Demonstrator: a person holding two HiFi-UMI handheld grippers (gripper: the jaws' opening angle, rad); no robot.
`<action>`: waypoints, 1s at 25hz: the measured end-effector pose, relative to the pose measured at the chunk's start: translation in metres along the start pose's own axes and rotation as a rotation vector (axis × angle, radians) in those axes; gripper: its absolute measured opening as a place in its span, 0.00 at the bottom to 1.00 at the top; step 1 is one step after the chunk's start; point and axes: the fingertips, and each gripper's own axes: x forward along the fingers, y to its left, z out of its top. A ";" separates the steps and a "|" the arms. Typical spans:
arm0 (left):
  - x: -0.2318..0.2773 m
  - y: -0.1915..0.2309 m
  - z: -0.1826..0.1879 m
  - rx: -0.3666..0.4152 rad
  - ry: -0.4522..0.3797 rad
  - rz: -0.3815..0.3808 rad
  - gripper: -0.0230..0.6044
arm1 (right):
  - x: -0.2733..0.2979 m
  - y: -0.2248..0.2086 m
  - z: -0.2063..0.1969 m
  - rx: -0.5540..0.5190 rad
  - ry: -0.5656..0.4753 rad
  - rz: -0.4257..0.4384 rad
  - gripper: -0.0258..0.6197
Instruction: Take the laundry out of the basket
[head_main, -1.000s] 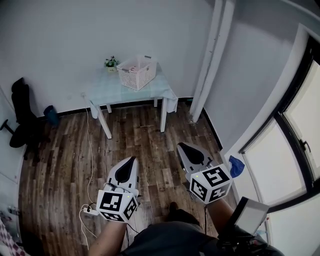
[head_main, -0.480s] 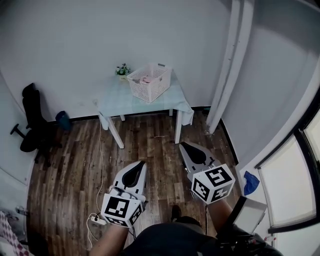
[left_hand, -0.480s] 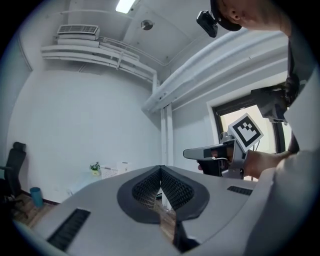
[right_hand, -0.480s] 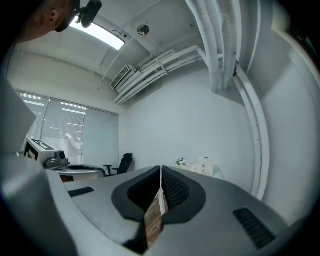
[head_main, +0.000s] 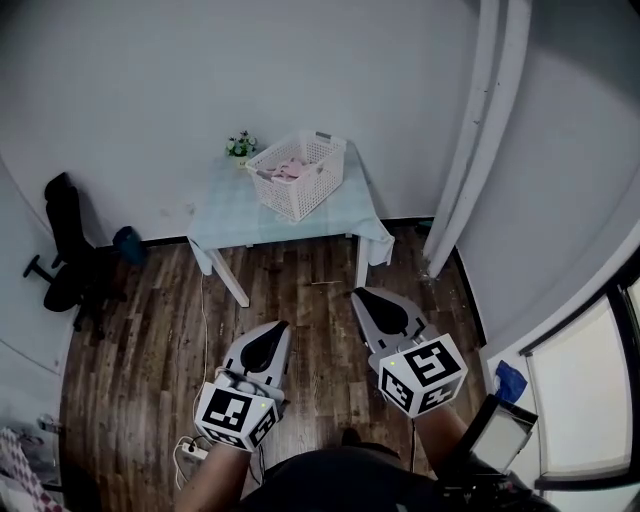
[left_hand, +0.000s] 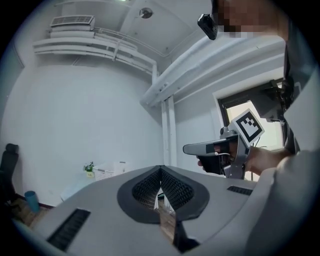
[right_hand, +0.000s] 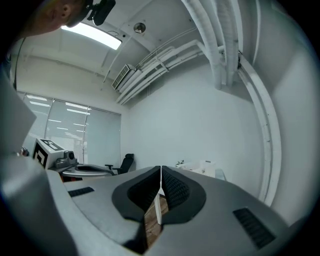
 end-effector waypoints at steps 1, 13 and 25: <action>0.008 0.005 -0.001 -0.022 0.003 0.010 0.05 | 0.006 -0.007 0.001 0.008 -0.003 0.006 0.06; 0.080 0.096 -0.002 -0.058 0.014 0.050 0.05 | 0.104 -0.053 -0.017 0.045 0.022 -0.018 0.06; 0.146 0.227 -0.005 -0.107 0.001 -0.026 0.05 | 0.251 -0.066 -0.008 -0.032 0.091 -0.052 0.07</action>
